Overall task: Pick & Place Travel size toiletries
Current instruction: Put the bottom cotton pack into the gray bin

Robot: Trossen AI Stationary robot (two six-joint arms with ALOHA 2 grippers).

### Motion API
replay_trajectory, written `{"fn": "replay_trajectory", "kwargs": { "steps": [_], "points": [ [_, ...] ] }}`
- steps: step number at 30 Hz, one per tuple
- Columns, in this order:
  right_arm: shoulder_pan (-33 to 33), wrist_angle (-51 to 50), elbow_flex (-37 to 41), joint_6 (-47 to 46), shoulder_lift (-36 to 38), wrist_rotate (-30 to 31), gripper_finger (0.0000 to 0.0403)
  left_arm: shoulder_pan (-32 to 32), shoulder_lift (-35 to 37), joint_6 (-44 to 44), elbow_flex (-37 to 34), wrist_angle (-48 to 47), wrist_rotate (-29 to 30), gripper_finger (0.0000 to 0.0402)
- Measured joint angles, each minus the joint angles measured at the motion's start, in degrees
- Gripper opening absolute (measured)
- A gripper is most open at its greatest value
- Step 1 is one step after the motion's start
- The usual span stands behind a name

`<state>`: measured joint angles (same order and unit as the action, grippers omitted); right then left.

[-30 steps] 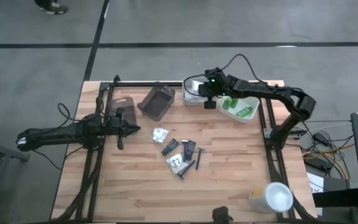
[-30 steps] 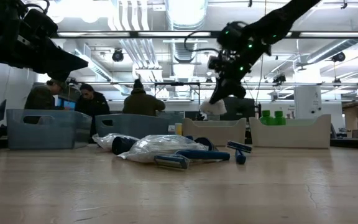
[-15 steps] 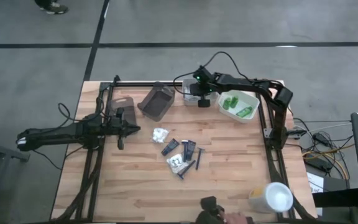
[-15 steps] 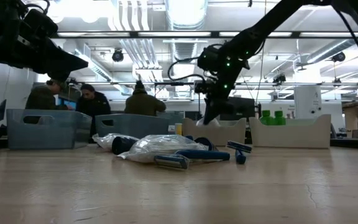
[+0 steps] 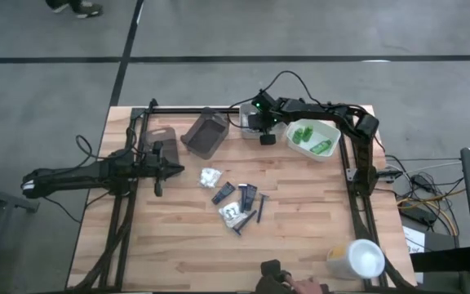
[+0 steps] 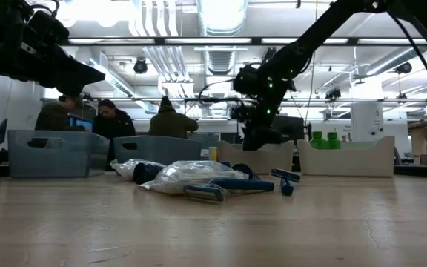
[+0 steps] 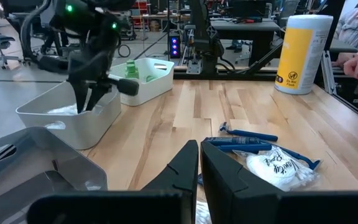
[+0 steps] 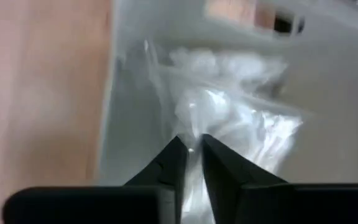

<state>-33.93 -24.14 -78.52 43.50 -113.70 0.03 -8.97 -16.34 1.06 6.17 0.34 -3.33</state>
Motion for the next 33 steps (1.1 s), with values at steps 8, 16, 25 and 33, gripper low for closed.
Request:
{"fn": "replay_trajectory", "kwargs": {
  "steps": [8,16,25,33],
  "points": [
    [-1.51,-0.34,0.02,-0.21,3.33,-3.97,0.0146,0.02,0.0,0.0,0.0,-0.02,0.0,0.0023],
    [-1.71,-4.18,0.11,-2.69,3.22,-5.65,0.0205,0.04,0.0,0.0,0.0,0.0,0.0,0.0023],
    [-3.32,-5.89,0.09,-15.48,10.21,-13.8,0.0216,0.02,0.02,0.0,0.0,-0.02,0.0,0.0023],
    [-6.34,-5.87,0.13,-48.93,11.19,-13.79,0.0196,0.0,0.02,0.0,0.0,-0.02,0.0,0.0023]
  ]
}}
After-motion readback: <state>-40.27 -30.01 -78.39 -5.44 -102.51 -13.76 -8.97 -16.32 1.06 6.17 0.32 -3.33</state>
